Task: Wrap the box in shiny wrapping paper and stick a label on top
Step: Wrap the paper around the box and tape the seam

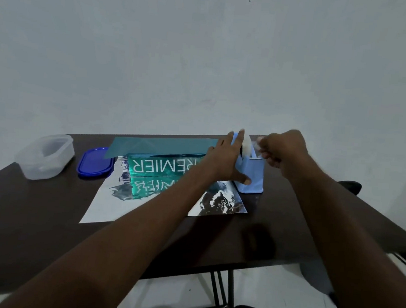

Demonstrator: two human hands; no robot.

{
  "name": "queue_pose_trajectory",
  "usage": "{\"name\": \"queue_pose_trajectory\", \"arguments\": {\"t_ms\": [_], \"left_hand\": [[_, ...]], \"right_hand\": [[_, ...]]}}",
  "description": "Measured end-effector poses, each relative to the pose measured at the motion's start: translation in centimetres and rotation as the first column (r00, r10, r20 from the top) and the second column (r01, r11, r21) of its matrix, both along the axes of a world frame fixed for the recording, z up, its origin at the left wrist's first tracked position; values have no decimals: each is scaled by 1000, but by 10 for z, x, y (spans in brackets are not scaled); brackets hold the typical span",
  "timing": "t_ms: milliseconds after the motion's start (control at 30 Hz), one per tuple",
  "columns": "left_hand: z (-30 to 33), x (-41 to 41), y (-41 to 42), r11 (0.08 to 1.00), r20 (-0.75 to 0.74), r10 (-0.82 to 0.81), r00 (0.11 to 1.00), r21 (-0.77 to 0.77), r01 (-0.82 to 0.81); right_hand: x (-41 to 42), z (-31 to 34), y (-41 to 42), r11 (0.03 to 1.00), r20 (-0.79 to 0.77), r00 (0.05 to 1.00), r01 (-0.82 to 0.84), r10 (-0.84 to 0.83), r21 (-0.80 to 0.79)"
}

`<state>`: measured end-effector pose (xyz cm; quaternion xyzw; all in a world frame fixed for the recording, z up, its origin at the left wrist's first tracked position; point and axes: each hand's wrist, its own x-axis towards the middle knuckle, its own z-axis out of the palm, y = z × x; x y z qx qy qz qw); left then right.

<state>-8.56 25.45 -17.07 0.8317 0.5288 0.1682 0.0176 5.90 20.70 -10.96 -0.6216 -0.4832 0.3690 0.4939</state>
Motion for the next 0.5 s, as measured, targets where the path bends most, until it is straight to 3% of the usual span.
{"name": "queue_pose_trajectory", "arguments": {"t_ms": [233, 400, 500], "left_hand": [[1, 0, -4, 1000, -5, -13, 1000, 0, 13], [-1, 0, -4, 1000, -5, -3, 1000, -13, 3], [-2, -1, -3, 1000, -29, 3, 1000, 8, -3]], "right_hand": [[4, -73, -17, 995, -245, 965, 98, -90, 22], [-5, -93, -17, 970, -223, 961, 199, -165, 137], [-11, -105, -22, 956, -116, 971, 226, -207, 188]]}}
